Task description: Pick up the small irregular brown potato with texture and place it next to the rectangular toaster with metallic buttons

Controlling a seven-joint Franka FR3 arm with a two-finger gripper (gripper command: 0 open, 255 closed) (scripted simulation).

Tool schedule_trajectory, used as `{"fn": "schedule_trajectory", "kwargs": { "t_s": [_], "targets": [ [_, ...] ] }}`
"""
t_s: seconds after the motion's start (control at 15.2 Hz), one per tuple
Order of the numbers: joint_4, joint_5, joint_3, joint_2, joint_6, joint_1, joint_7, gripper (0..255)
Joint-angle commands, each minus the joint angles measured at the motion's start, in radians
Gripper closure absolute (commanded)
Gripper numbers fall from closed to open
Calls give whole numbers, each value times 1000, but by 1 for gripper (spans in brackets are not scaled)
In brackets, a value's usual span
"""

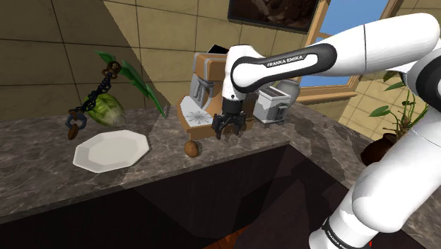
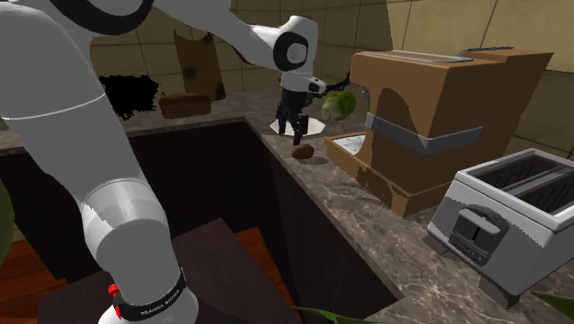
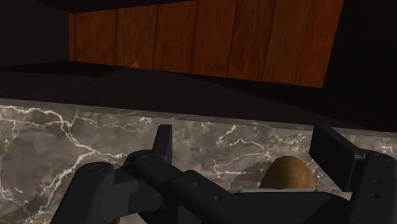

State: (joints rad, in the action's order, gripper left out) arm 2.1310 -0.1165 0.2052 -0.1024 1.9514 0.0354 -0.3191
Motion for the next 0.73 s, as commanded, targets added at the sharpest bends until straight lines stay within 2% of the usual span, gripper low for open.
{"fn": "schedule_trajectory", "kwargs": {
  "t_s": [0.0,0.66],
  "targets": [
    [-68,9,10,88,12,5,-23,0],
    [-452,68,29,507,10,66,-126,0]
  ]
}}
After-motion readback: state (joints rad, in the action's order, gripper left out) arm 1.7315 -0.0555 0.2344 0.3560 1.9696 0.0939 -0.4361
